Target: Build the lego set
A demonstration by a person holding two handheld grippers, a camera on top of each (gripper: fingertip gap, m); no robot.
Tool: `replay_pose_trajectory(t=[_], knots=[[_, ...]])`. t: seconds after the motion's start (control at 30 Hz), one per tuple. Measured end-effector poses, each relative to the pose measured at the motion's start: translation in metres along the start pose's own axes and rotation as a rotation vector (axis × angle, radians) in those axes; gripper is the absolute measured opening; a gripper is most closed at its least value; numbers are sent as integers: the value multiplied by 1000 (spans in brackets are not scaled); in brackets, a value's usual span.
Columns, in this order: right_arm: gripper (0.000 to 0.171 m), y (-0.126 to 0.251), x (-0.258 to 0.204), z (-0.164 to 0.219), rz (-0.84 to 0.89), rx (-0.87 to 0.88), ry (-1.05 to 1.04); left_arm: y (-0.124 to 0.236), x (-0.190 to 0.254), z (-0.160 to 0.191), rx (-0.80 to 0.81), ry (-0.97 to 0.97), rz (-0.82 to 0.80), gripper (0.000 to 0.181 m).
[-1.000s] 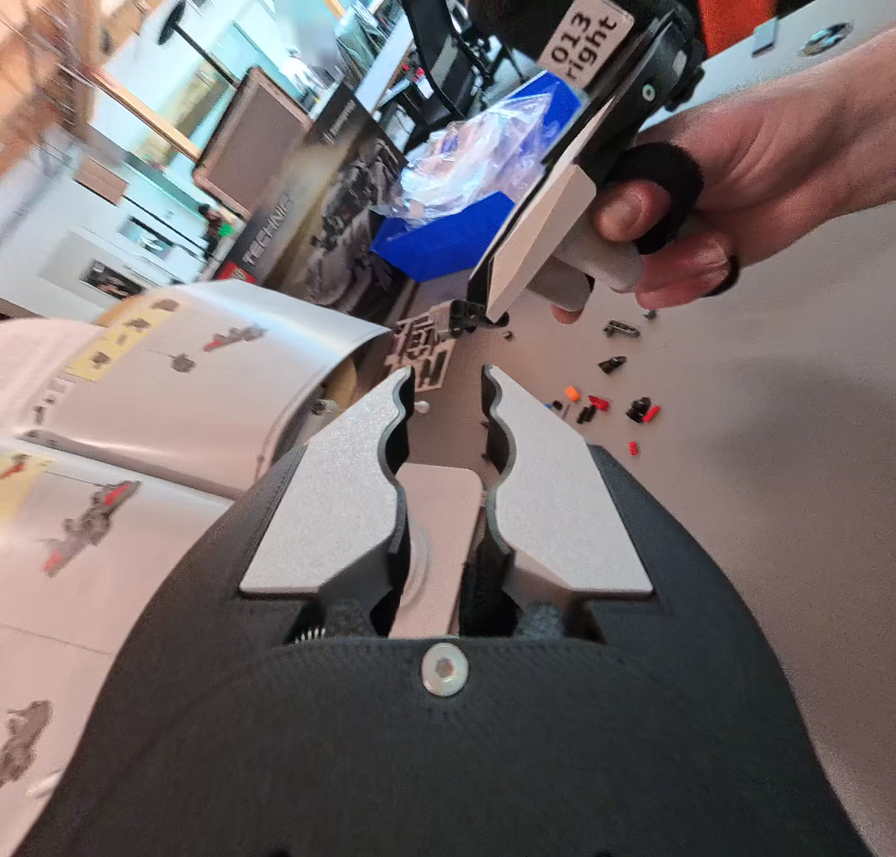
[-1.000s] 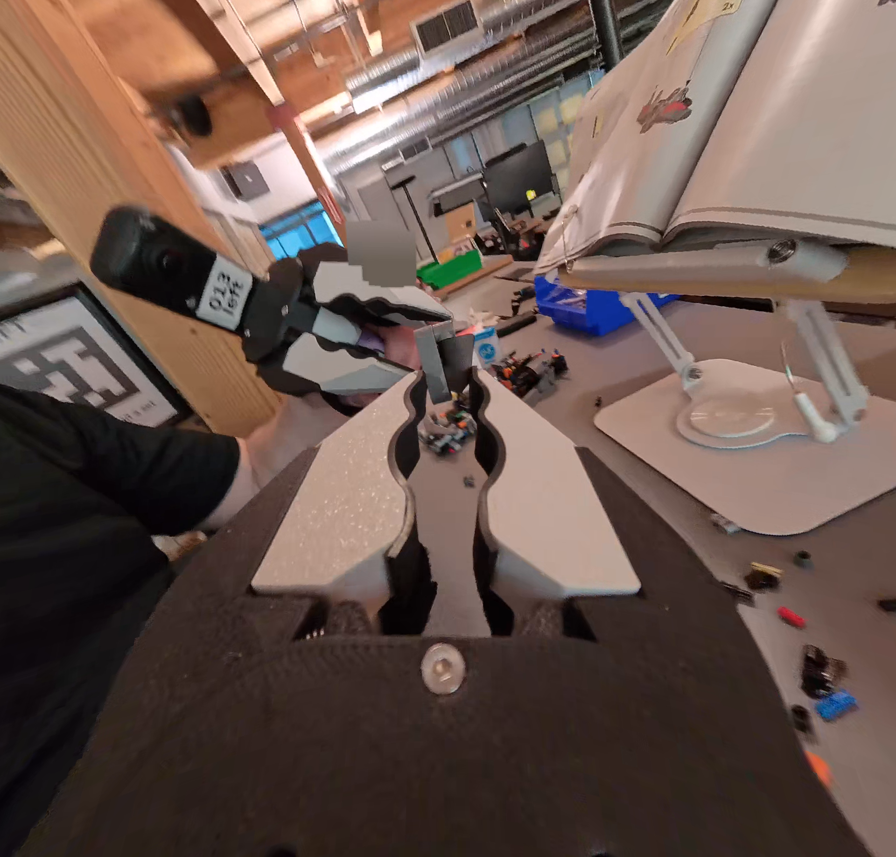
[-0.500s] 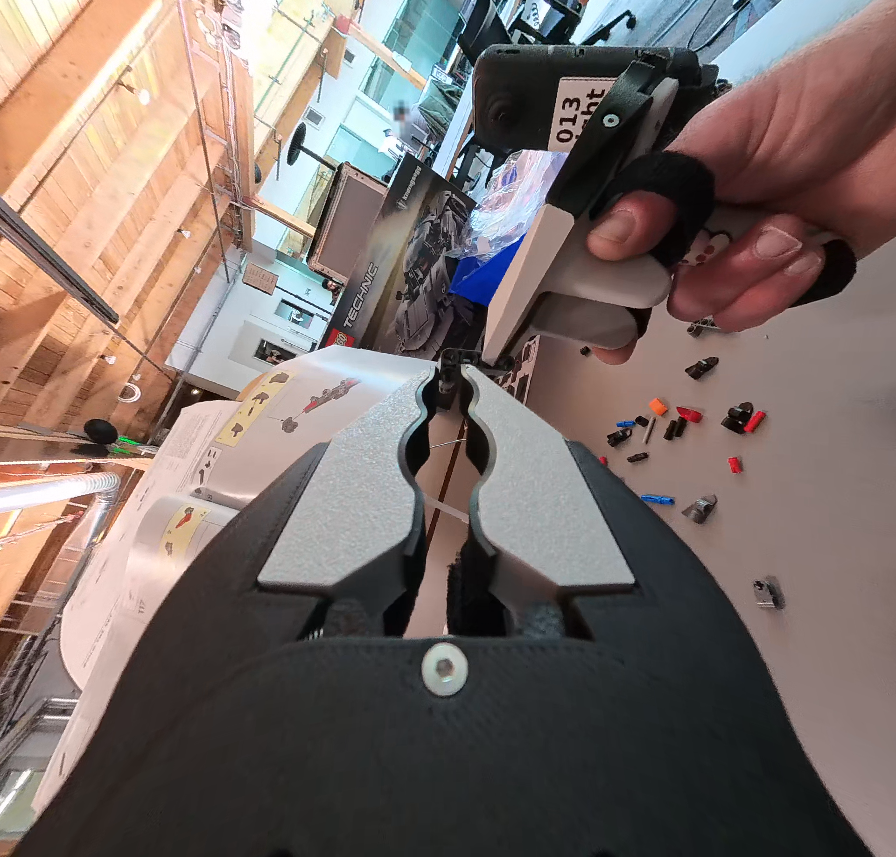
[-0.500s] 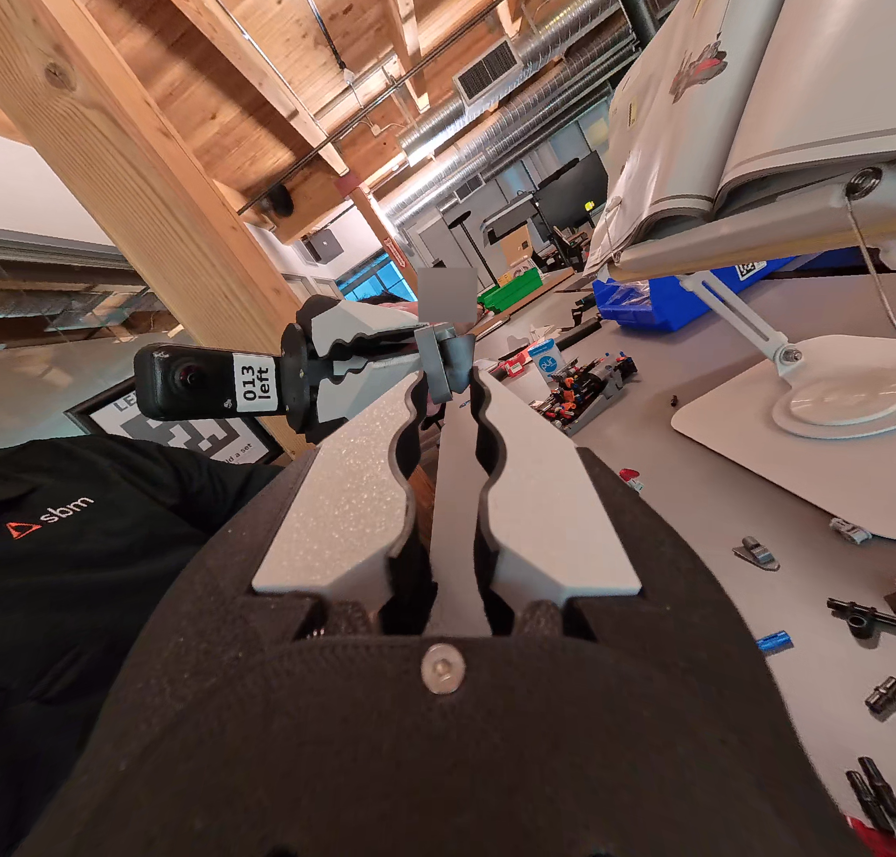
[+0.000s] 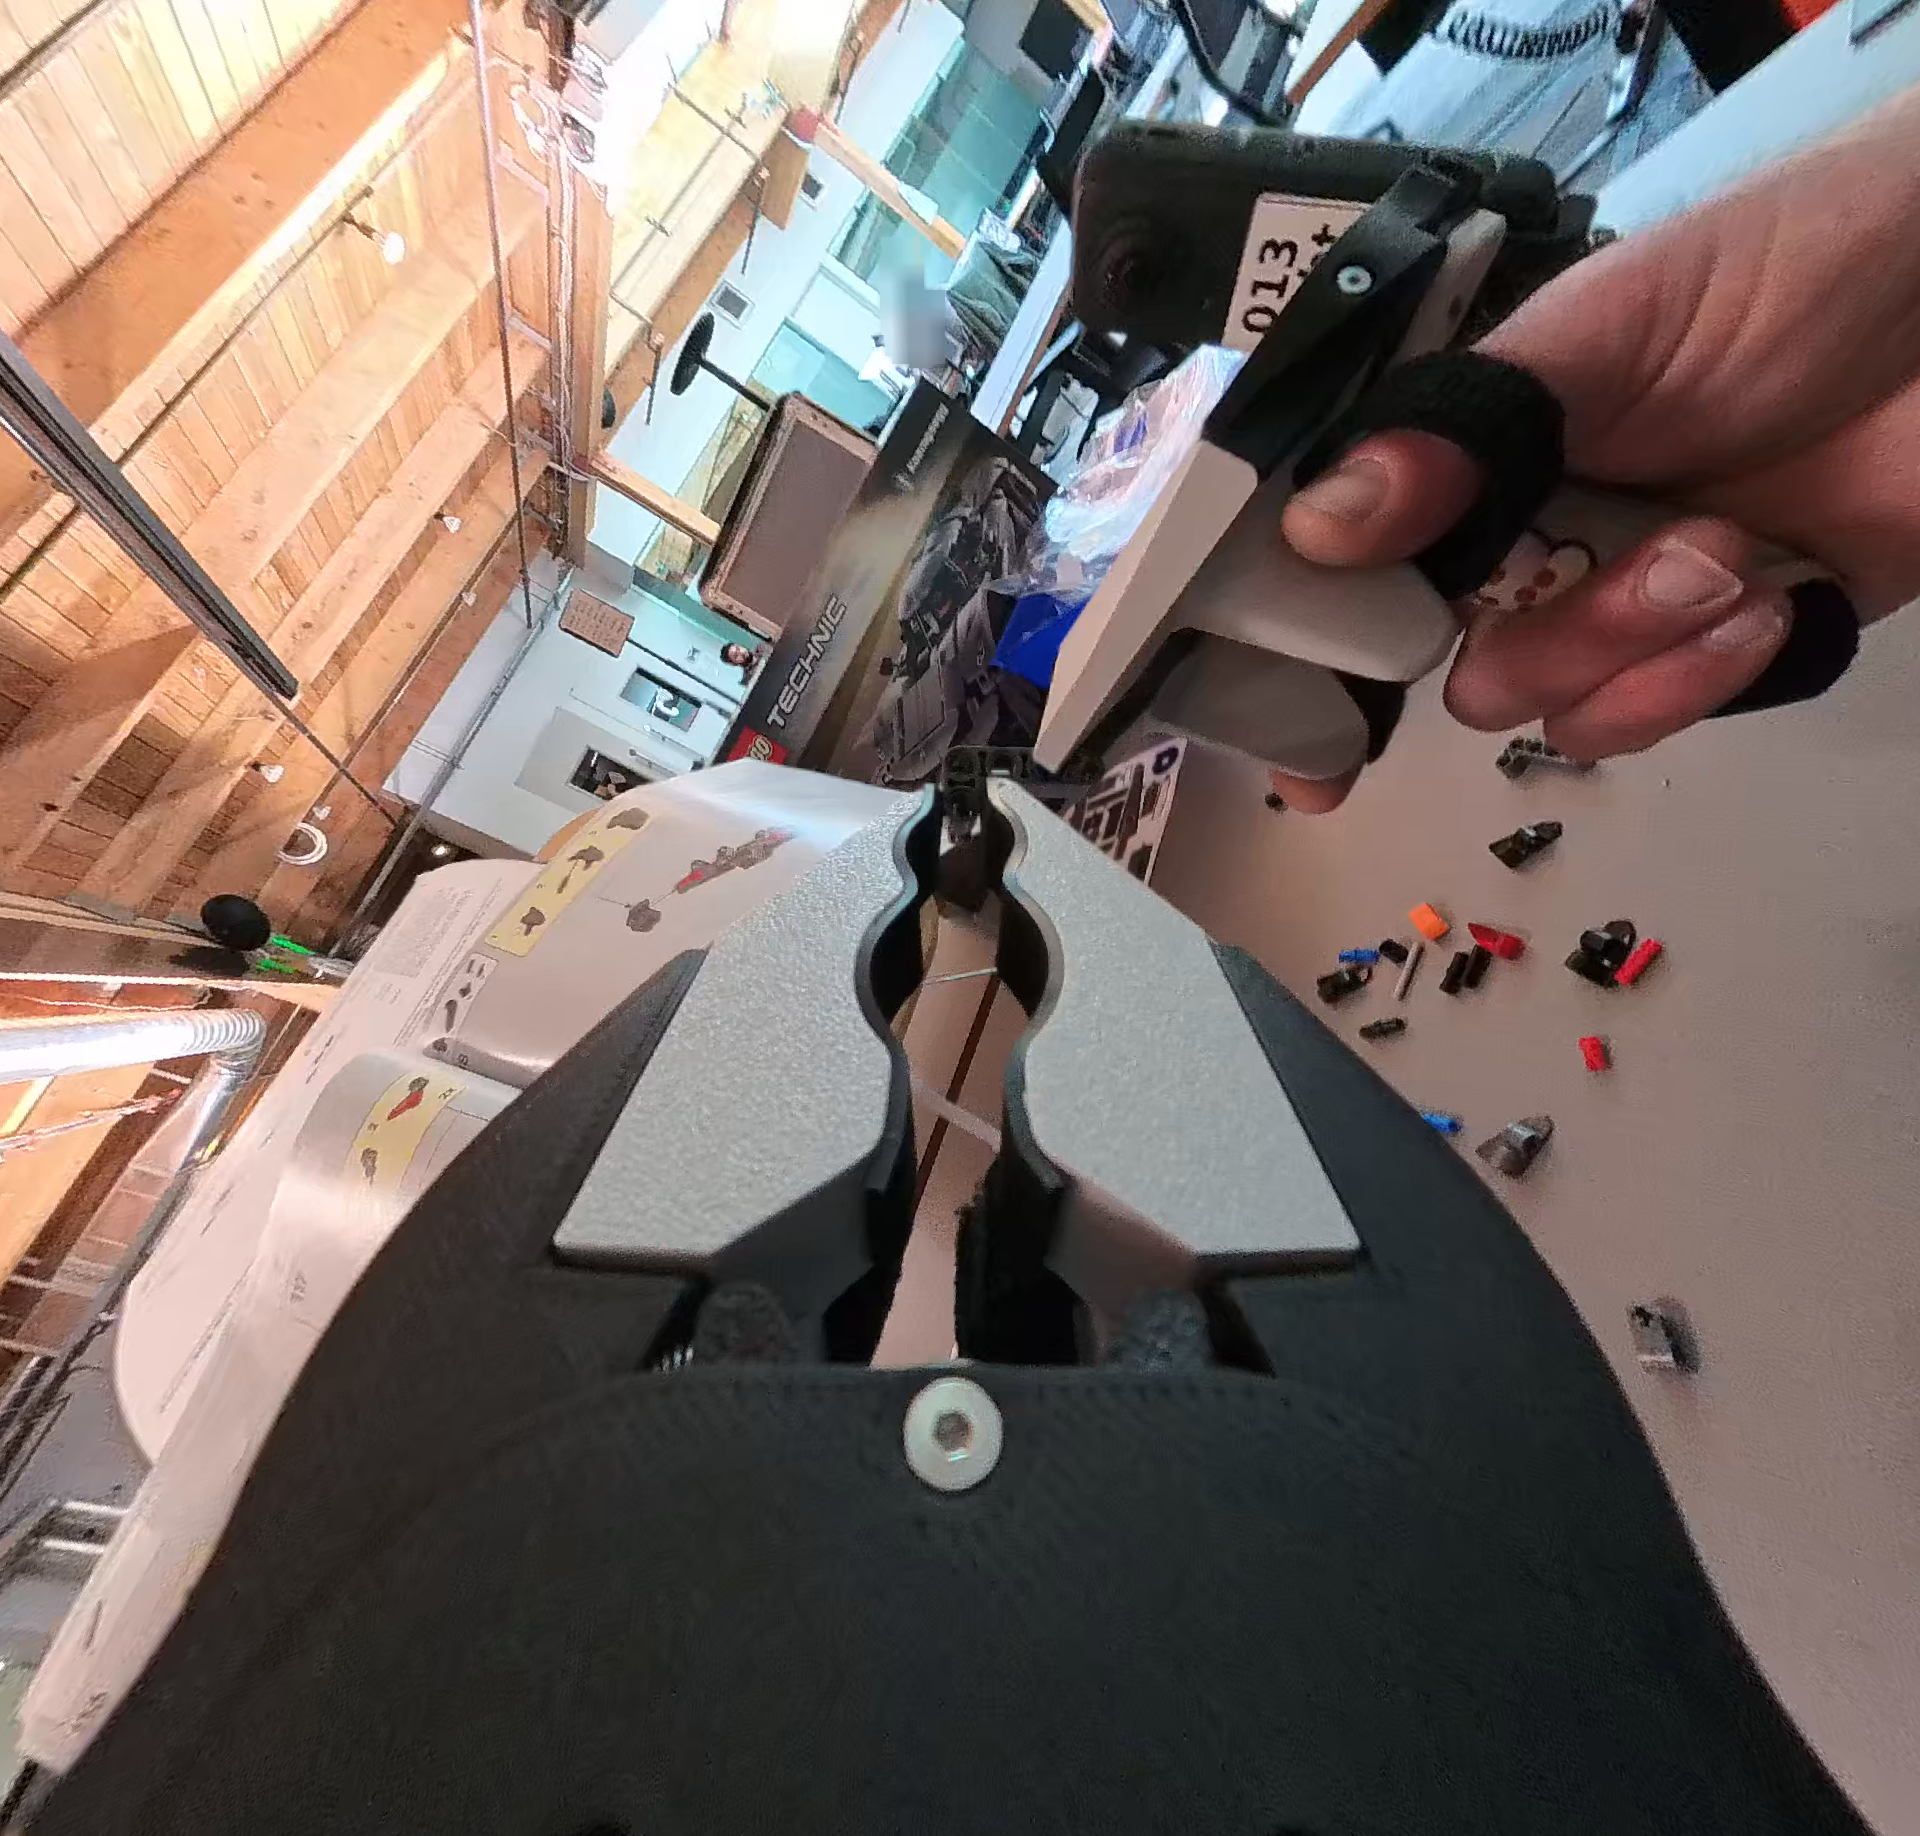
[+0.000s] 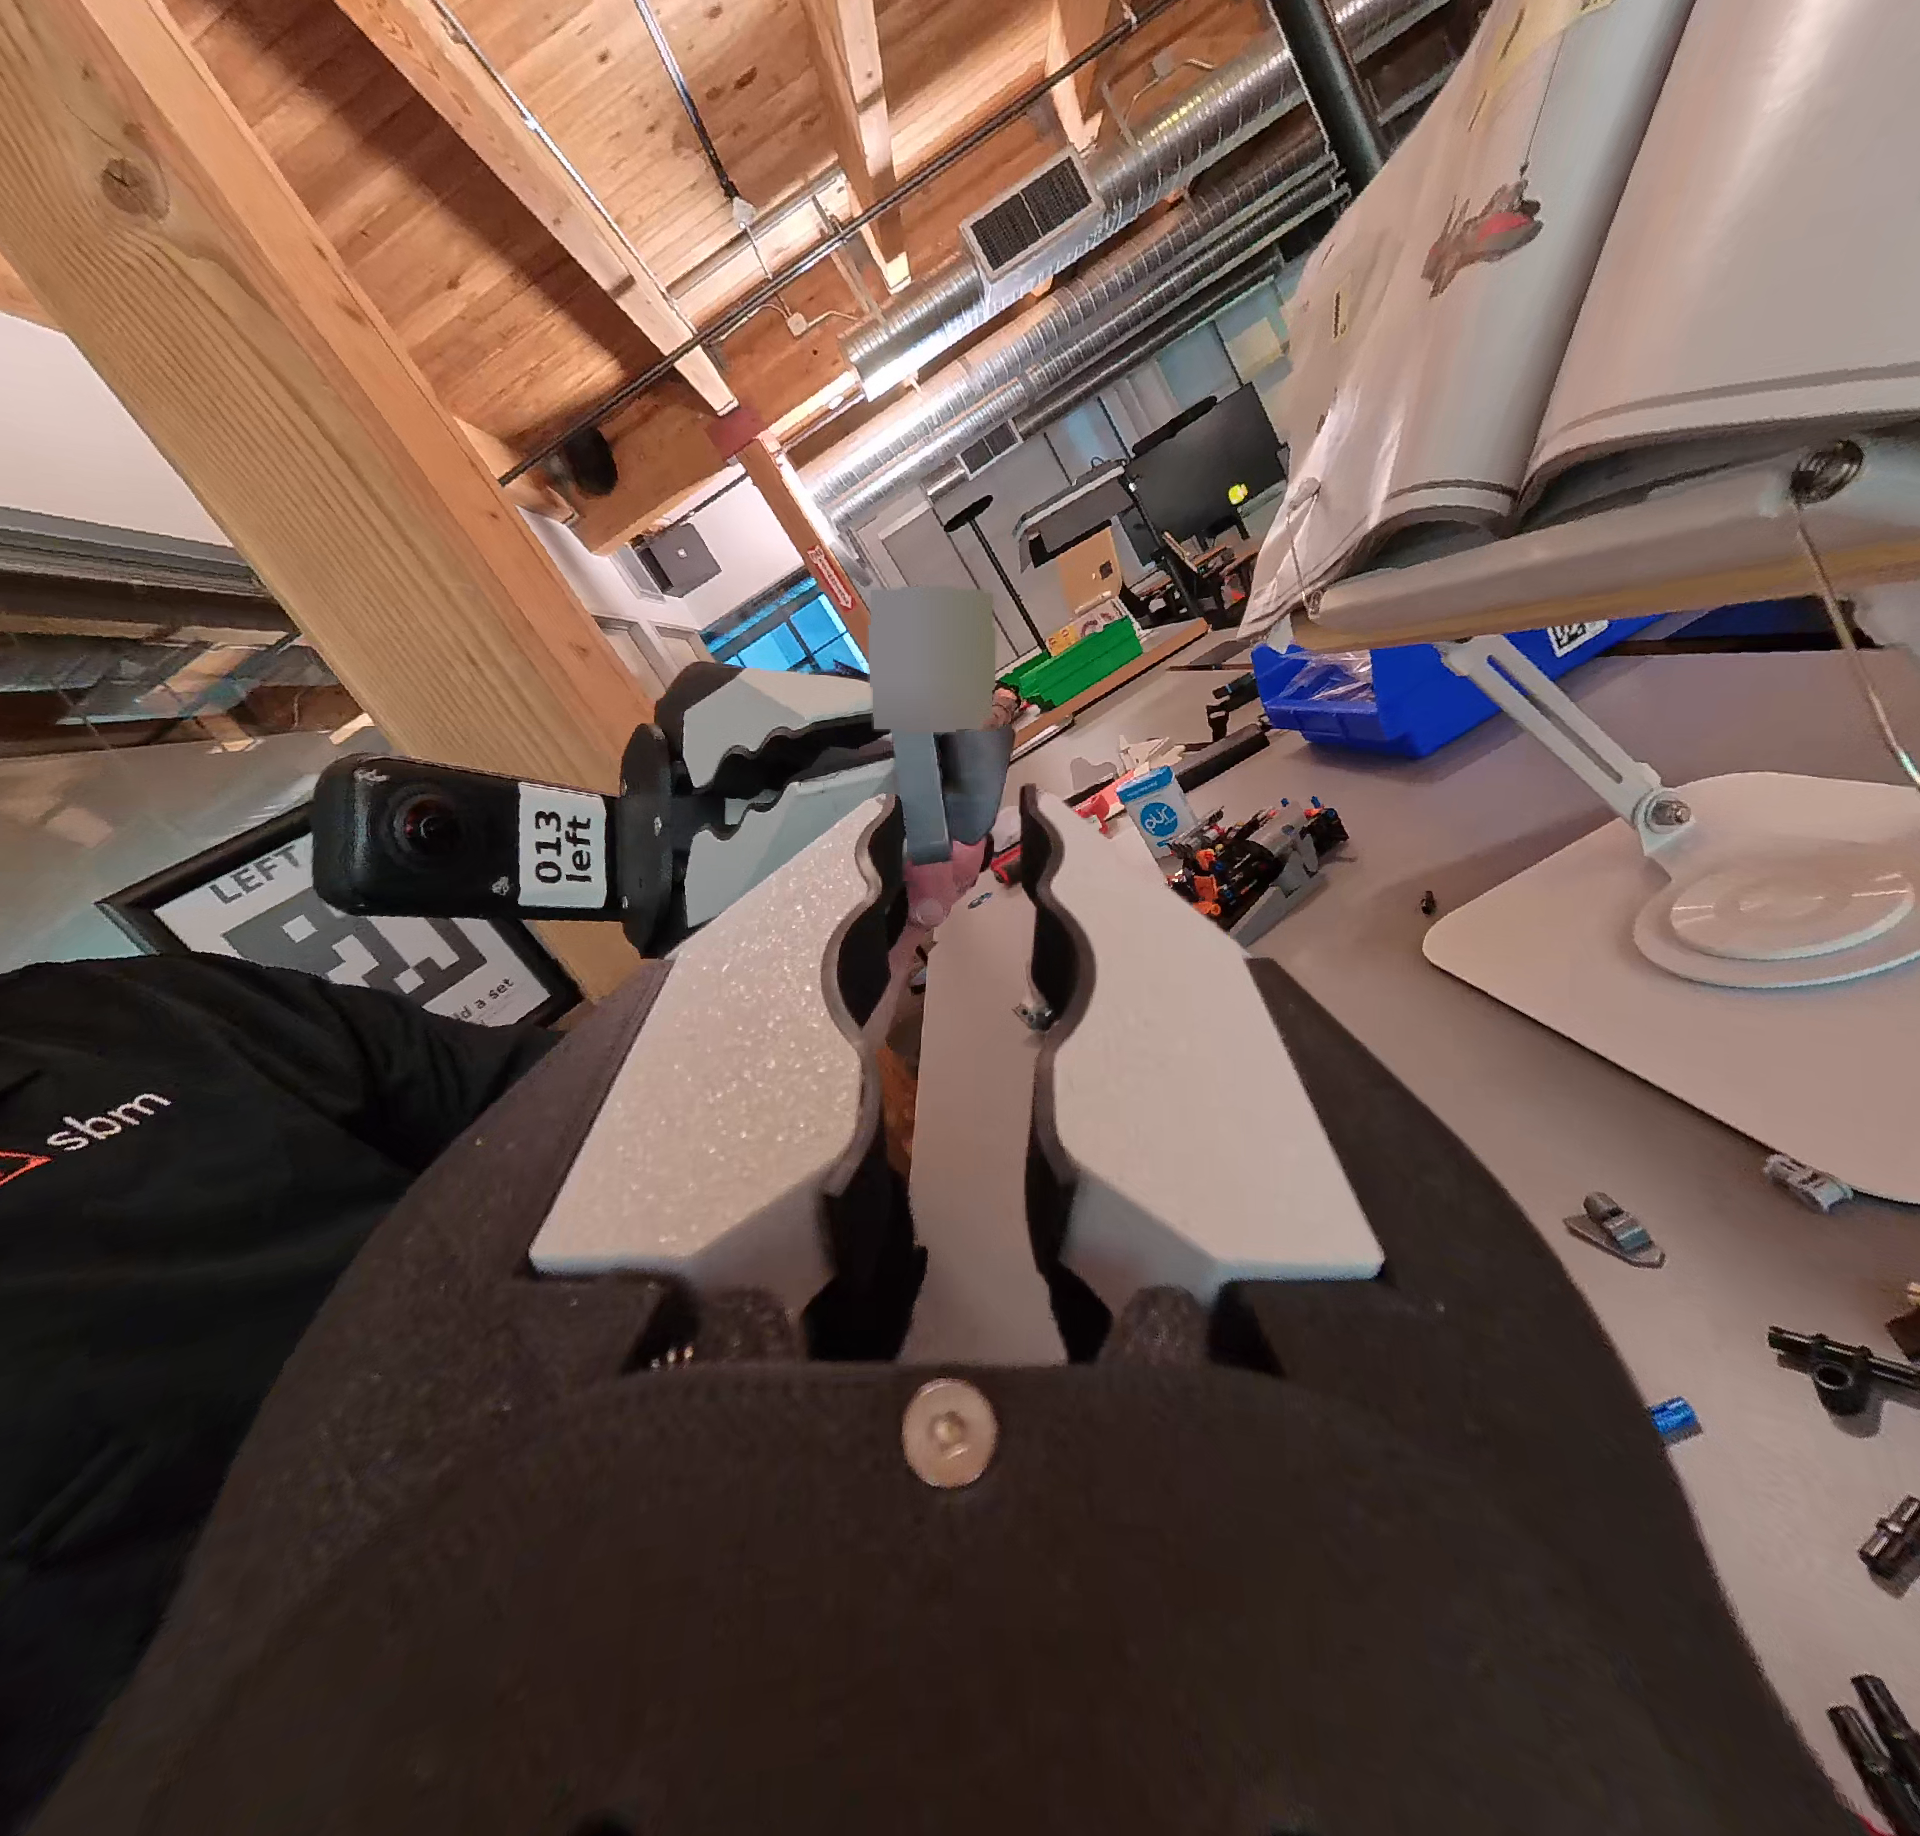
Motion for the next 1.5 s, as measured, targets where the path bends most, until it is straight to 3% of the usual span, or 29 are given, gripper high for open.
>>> replay_pose_trajectory(t=[0.27, 0.6, 1.3, 1.5], knots=[[27, 0, -9, -7, -42, 32, 34, 14, -18, 2, 181, 173, -52, 4], [27, -1, -16, -8, -74, 28, 56, 18, -21, -1, 261, 169, -29, 4], [29, 1, -13, -7, -83, 19, 39, 17, -17, -3, 239, 124, -9, 4], [37, -1, -15, 0, -2, -71, 231, 24, -12, 1, 141, 78, -21, 4]])
Point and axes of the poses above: each gripper's, where its closed fingertips meet, y back along the fingers, z out of its underside, x = y × z across the jaws, the point moved 7 cm from there along y, back along the fingers, and after that the axes turned 11 degrees about x, right-handed, at the moved point
